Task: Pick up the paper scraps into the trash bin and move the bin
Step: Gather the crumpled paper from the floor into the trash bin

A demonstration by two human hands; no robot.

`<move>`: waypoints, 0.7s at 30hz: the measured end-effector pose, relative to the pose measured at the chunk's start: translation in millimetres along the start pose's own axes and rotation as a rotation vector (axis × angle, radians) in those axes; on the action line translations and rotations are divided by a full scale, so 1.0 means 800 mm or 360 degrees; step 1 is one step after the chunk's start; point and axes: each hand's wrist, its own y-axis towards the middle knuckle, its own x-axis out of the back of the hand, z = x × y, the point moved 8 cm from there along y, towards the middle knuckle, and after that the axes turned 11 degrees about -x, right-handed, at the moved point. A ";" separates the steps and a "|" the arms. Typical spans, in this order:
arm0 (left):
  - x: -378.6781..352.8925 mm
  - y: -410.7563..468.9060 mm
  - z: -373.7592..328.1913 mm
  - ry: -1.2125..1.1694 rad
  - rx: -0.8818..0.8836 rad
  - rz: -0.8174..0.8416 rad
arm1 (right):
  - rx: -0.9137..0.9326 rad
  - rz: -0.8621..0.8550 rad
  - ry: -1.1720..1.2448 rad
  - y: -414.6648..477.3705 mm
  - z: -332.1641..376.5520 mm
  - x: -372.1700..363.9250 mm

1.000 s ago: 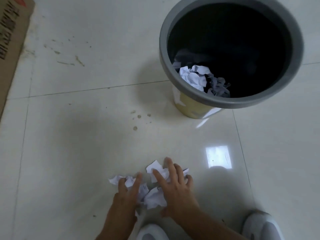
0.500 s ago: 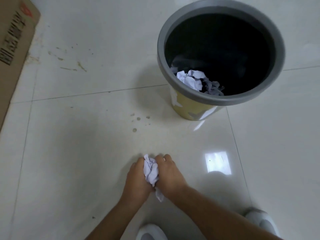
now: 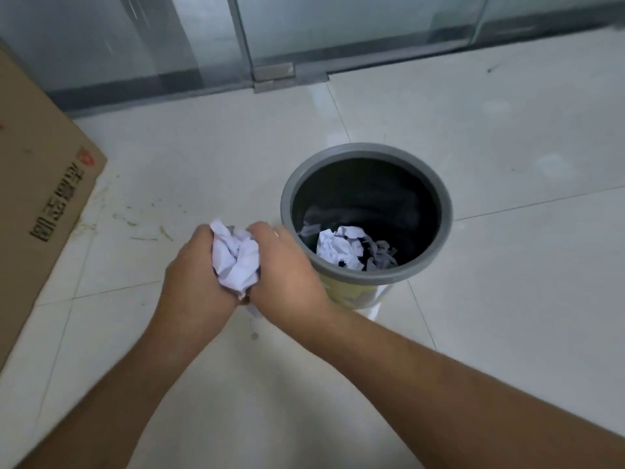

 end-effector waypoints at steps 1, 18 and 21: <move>0.014 0.019 -0.016 0.0002 -0.0052 -0.0044 | 0.0044 -0.0068 0.0007 0.006 0.017 0.023; -0.092 0.148 -0.161 -0.0307 -0.0174 0.0246 | -0.0220 -0.0318 -0.0186 0.057 -0.055 0.230; -0.109 0.145 -0.157 -0.0328 -0.0078 0.0318 | -0.0312 -0.0248 -0.0303 0.062 -0.073 0.221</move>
